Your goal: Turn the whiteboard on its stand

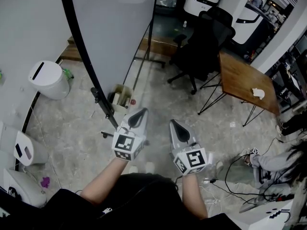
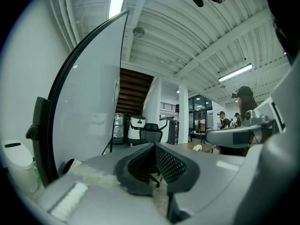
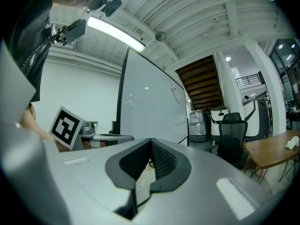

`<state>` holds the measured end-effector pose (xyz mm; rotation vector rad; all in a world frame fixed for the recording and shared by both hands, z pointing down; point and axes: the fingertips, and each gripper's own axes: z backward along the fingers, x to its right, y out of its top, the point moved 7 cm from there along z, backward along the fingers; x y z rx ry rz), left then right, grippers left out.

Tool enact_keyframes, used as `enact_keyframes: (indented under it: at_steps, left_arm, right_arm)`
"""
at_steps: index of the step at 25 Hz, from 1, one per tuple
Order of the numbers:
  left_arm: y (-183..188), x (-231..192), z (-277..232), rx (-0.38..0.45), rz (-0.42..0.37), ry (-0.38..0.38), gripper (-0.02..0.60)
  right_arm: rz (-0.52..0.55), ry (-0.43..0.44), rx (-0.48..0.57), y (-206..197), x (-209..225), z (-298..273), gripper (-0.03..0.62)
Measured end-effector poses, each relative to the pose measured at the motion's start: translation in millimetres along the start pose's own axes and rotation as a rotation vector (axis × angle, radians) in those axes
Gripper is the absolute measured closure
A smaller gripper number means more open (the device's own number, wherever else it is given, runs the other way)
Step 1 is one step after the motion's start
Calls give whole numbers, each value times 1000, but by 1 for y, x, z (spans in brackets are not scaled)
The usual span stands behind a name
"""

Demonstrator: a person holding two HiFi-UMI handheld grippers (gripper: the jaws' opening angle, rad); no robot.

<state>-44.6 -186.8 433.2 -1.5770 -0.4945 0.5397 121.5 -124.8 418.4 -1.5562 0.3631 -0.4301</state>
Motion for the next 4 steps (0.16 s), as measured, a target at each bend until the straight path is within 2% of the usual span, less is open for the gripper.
enact_keyframes:
  at_steps: [4]
  left_arm:
    - [7, 1, -3, 7, 6, -5, 577]
  right_arm:
    - [1, 5, 3, 0, 2, -3, 589]
